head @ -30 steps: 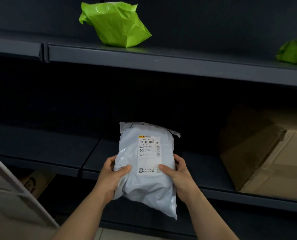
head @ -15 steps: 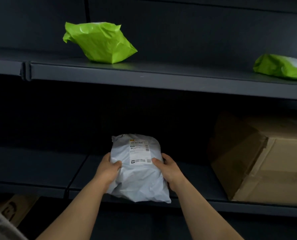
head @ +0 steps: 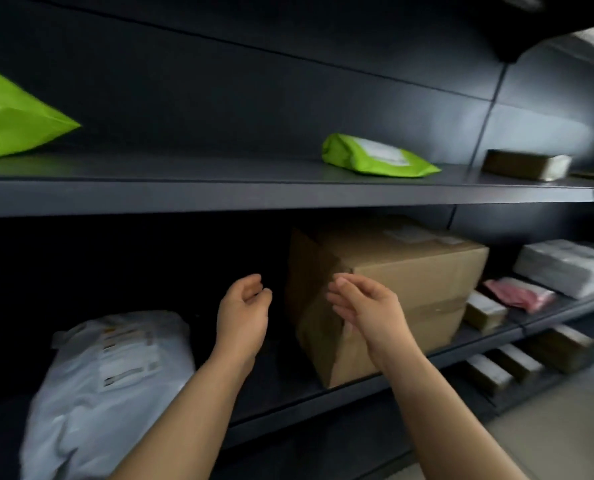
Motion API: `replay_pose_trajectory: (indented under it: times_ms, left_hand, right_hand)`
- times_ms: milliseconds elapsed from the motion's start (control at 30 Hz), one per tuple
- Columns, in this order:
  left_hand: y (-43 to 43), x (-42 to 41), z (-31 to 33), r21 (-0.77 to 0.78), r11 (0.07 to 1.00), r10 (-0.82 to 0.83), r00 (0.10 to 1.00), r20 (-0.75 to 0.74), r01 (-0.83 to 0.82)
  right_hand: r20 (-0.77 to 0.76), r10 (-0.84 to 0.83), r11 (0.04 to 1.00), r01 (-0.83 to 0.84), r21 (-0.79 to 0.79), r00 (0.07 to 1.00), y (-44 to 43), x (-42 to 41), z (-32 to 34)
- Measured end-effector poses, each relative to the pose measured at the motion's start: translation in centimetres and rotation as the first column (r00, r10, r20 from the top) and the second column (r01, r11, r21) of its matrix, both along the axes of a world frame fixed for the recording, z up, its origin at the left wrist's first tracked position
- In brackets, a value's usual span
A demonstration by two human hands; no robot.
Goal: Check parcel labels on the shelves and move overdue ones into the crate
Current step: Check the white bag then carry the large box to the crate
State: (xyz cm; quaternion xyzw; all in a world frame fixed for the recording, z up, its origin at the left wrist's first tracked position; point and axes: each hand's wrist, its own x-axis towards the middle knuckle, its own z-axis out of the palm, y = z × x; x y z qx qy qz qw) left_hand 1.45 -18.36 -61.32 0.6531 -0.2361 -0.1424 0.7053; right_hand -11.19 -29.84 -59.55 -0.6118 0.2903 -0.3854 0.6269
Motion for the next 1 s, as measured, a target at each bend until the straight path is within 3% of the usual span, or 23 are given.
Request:
replay_pose_trajectory:
  times_ms: [167, 367, 533, 700, 1000]
  left_hand:
    - [-5.9, -4.1, 2.3, -0.021, 0.983, -0.183, 0.981, -0.058, 0.182]
    - [-12.2, -6.4, 2.7, 0.029, 0.992, -0.116, 0.987, -0.107, 0.120]
    - [-15.5, -6.2, 2.6, 0.105, 0.994, 0.028, 0.994, -0.109, -0.016]
    - [-16.2, -5.2, 2.0, 0.121, 0.992, -0.009, 0.984, -0.176, 0.031]
    - [-11.0, -7.2, 4.3, 0.234, 0.968, -0.011, 0.943, -0.334, 0.094]
  right_hand:
    - [-0.038, -0.346, 0.934, 0.340, -0.113, 0.938, -6.9, -5.7, 2.0]
    - [-0.174, -0.523, 0.846, 0.484, -0.223, 0.835, -16.1, -9.2, 1.4]
    - [-0.254, -0.497, 0.865, 0.450, -0.224, 0.830, -23.3, -10.6, 2.0]
    - [-0.346, -0.377, 0.926, 0.345, -0.152, 0.859, -27.4, -10.6, 3.4]
    - [-0.524, -0.271, 0.950, 0.311, -0.012, 0.808, -23.0, -13.6, 5.7]
